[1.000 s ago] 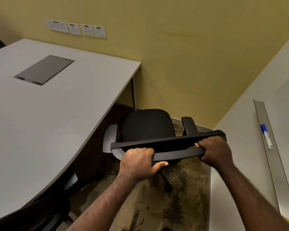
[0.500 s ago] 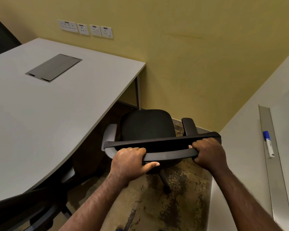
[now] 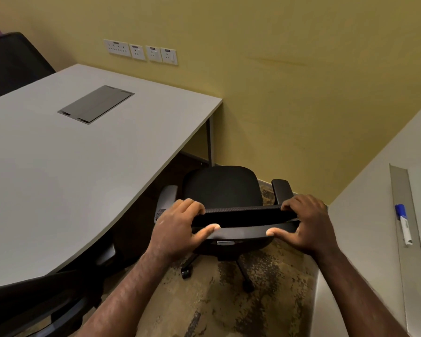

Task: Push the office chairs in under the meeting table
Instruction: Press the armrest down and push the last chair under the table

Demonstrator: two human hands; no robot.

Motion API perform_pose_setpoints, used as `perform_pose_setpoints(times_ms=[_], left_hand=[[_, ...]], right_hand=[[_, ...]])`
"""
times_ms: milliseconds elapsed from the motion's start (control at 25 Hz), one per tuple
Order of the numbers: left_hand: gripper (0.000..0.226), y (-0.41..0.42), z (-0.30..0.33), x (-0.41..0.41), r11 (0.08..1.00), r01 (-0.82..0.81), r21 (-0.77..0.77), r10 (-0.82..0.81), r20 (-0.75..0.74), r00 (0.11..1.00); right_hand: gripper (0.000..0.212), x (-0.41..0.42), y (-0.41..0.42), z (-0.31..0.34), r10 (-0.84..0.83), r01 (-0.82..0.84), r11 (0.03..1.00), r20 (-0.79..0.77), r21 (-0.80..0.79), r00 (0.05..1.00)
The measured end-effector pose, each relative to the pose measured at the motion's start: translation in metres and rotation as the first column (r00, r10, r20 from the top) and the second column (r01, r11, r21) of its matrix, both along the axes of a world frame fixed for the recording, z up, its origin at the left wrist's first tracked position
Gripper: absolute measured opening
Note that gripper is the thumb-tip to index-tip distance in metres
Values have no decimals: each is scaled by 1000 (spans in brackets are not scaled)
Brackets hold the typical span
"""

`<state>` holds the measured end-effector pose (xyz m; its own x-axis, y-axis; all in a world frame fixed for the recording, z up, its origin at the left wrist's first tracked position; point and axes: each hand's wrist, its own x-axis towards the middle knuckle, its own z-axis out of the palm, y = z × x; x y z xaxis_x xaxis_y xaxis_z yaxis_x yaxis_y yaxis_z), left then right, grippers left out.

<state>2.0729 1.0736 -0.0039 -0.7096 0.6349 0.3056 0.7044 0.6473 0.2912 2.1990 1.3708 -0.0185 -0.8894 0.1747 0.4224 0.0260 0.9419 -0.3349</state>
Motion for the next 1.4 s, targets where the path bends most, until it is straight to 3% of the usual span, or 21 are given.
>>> perform_pose_setpoints(times_ms=[160,320,440,680,920,1240,1400], left_hand=[[30,-24,7,-30,987,-107,116,103,41,994],[15,-55,-2,-71,945,-236,228,207,146,967],[7,-75,-20,-104,943,-279,182,241,206,948],[8,-98,-73,-175,978,-183,101,141,329,934],[36,-101,-137,-214,987,-150,-61,161,461,873],[68,-86,-223,-231,941,-243,-235,338,619,709],[76,-83,-261,-242,899,-369,-234,428,644,634]], right_hand=[[48,-41,-16,24,15,-18,999,-104,-29,994],[38,-96,-35,35,56,-57,997,-32,-43,998],[35,-145,-51,37,118,-121,992,95,23,988],[22,-239,-85,15,220,-250,967,323,54,920],[23,-320,-122,-31,271,-324,946,579,-12,769],[70,-390,-161,-154,168,-34,983,823,-179,542],[74,-402,-177,-214,173,126,951,823,-282,542]])
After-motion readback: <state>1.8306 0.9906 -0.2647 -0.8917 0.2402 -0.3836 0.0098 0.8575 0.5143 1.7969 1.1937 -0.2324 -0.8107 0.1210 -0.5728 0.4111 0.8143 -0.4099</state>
